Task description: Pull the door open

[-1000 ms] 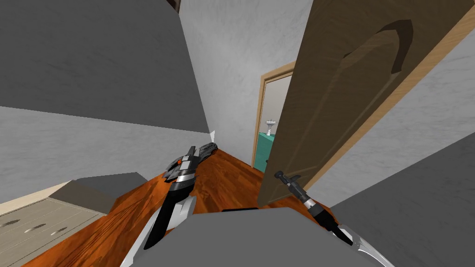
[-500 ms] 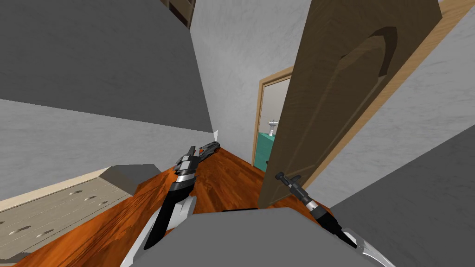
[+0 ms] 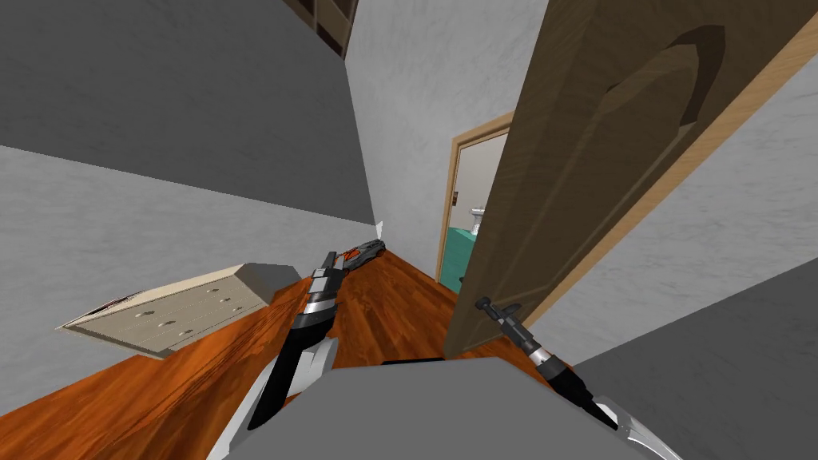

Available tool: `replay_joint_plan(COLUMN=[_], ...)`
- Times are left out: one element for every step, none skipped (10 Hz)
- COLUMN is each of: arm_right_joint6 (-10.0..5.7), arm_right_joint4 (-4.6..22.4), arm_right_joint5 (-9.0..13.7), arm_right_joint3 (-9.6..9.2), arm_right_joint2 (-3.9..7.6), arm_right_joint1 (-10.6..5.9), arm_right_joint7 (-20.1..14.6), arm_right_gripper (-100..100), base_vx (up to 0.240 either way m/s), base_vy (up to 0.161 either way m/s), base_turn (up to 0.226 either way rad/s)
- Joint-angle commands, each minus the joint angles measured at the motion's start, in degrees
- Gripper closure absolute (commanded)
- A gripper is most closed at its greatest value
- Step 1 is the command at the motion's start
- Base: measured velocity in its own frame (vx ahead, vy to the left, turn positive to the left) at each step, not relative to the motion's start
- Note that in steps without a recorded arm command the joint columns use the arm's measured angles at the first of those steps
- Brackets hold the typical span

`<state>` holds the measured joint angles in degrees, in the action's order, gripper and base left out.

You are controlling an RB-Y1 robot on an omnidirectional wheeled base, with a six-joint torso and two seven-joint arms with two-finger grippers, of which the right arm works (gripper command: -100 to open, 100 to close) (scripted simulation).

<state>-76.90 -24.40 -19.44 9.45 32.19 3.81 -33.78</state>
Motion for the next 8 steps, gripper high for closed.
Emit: replay_joint_plan(arm_right_joint6=[-0.39,-0.74,-0.74,-1.22,-1.49,-1.73,-1.97,-1.93], arm_right_joint4=[-0.2,0.0,0.0,0.3,0.5,0.7,0.9,0.7], arm_right_joint5=[-0.1,-0.2,-0.2,-0.4,-0.5,-0.6,-0.7,-0.8], arm_right_joint3=[0.54,0.77,0.77,1.09,1.27,1.42,1.58,1.23], arm_right_joint2=[0.28,0.37,0.37,0.49,0.56,0.62,0.68,0.27], arm_right_joint1=[0.63,0.70,0.70,0.80,0.85,0.90,0.95,1.04], arm_right_joint7=[0.0,0.0,0.0,0.0,0.1,0.1,0.1,0.0], arm_right_gripper=[100,100,100,100,100,100,100,100], base_vx=[-0.195,-0.206,-0.149,-0.163,-0.212,-0.185,-0.191,-0.087], base_vy=[-0.115,-0.104,-0.061,-0.059,-0.088,-0.082,-0.087,-0.036], base_turn=[0.208,0.214,0.061,0.132,0.180,0.178,0.151,0.040])
